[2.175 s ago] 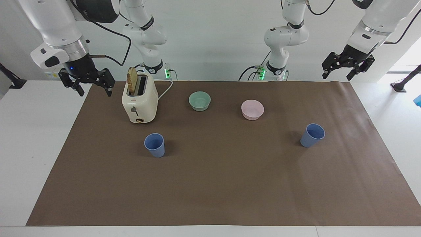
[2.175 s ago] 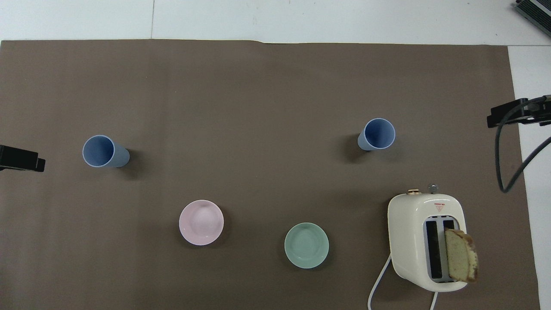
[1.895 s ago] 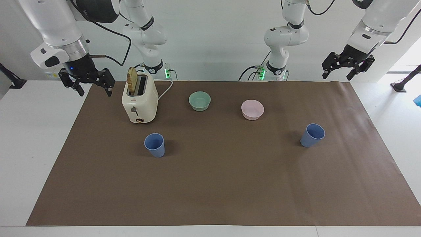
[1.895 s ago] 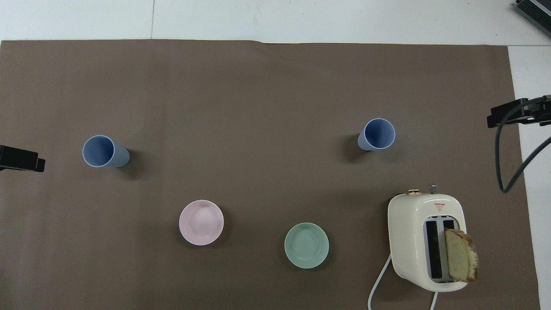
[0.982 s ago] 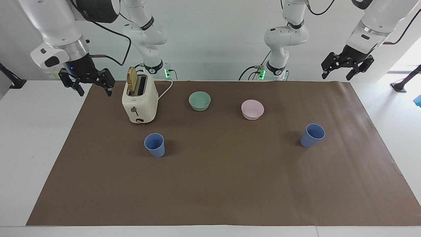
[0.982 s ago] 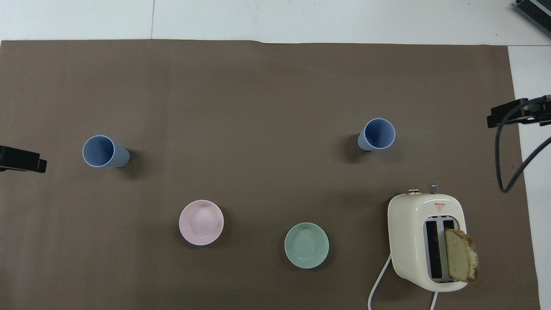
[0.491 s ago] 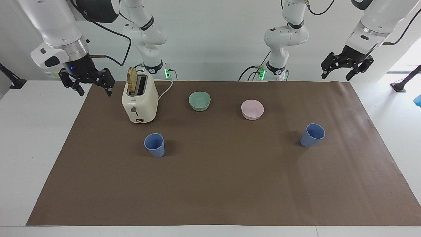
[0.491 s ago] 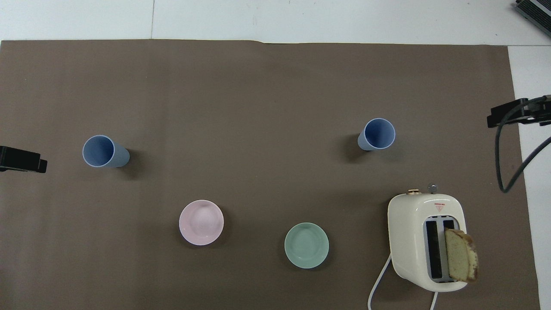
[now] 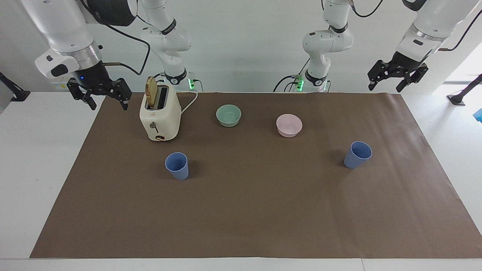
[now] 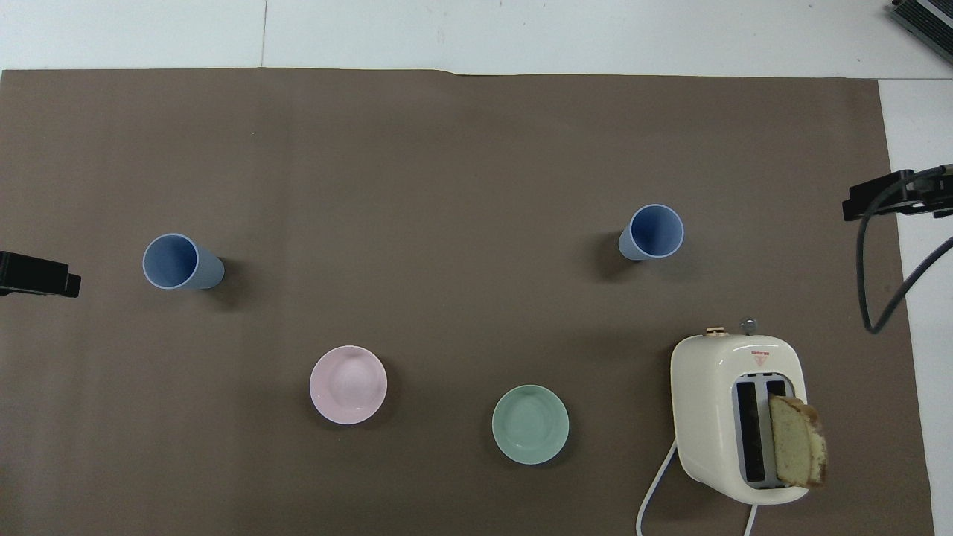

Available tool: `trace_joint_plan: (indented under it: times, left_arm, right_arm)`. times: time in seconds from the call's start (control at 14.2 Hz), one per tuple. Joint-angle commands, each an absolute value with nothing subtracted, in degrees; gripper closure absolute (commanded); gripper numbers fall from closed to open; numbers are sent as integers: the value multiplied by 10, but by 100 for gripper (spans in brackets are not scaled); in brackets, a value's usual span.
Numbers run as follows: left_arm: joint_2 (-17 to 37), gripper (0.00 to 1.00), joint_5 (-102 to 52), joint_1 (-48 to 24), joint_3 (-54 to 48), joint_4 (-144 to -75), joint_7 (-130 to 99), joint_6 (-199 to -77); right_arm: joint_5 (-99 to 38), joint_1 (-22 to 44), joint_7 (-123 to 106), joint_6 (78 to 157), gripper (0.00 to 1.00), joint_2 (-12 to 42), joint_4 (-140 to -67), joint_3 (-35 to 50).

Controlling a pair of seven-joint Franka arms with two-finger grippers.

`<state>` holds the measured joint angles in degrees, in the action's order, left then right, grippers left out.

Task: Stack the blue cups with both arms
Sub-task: 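Reach the left gripper to the nearer blue cup and grasp it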

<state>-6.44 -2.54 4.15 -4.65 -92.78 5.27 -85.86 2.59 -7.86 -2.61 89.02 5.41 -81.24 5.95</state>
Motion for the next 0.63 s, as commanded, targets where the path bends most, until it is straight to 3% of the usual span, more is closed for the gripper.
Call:
trace_joint_plan:
  times: [0.0,0.56]
  left_arm:
    - [-73,0,-33,47,-42,-949,54,-884]
    - [-31,0,-33,86,-40,-1034,50,-1025]
  right_arm:
    - [21,-82,-16,892,0,41,-827,61]
    - [21,-82,-16,892,0,41,-827,61]
